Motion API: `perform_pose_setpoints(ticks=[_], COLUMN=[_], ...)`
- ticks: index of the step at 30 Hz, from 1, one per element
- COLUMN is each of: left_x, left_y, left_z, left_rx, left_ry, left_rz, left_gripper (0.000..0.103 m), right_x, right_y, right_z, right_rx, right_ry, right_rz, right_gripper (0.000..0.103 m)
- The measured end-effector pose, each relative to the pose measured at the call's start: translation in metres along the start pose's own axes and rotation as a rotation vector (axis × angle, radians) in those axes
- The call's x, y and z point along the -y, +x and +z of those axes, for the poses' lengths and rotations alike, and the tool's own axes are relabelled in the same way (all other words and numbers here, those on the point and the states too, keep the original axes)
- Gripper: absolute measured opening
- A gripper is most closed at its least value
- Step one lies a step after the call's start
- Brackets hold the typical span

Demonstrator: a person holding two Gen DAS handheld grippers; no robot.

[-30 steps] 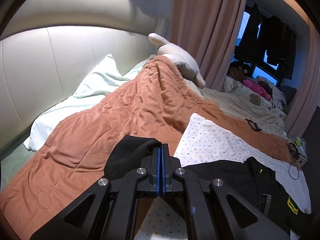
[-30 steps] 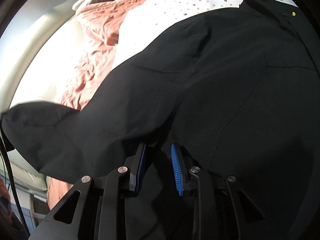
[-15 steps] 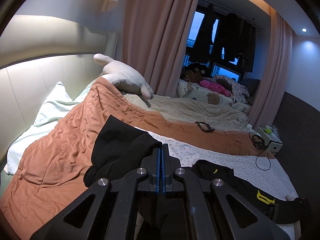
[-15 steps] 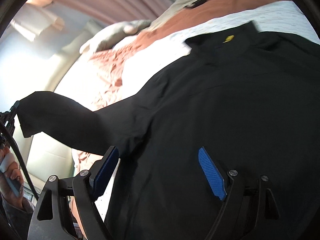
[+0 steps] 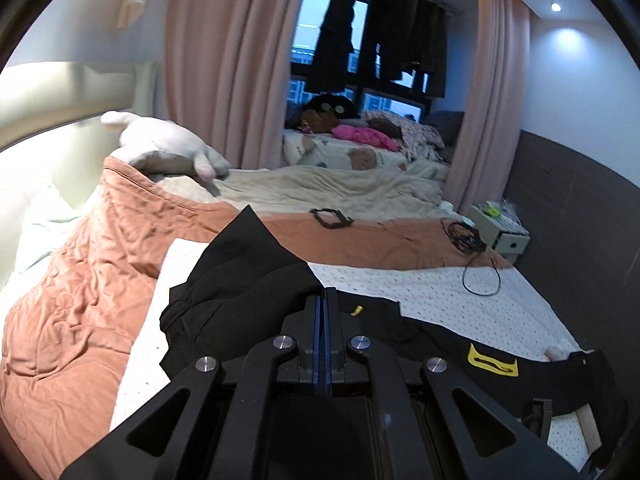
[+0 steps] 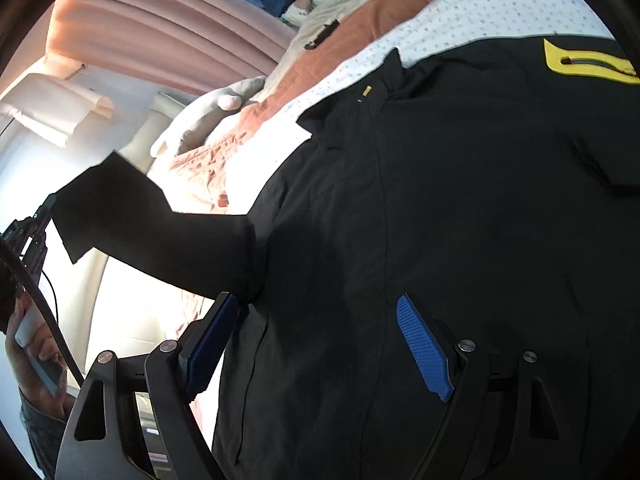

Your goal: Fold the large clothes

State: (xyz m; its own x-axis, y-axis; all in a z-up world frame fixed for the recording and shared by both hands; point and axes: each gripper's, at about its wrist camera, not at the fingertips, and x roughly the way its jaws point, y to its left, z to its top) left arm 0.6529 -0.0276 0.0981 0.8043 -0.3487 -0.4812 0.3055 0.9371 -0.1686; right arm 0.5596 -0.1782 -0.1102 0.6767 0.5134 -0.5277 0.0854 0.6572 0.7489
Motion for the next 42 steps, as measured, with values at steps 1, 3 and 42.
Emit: perform_pose_setpoints(ticks=[1, 3, 42], left_x=[0.008, 0.024, -0.042], left_y=[0.006, 0.021, 0.048], left_z=[-0.002, -0.01, -0.176], left_rx=[-0.012, -0.044, -0.375], left_ry=[0.005, 0.024, -0.142], left_rz=[-0.009, -0.028, 0.03], left_gripper=[0.004, 0.004, 0.103], right_x=[0.002, 0.016, -0.036], right_y=[0.009, 0.011, 0.036], right_z=[0.005, 0.012, -0.001], right_rx=[0.004, 0.008, 0.075], right_ry=[0.006, 0.043, -0.229], right_rz=[-0.001, -0.006, -0.289], right_gripper=[0.081, 0.081, 0.086])
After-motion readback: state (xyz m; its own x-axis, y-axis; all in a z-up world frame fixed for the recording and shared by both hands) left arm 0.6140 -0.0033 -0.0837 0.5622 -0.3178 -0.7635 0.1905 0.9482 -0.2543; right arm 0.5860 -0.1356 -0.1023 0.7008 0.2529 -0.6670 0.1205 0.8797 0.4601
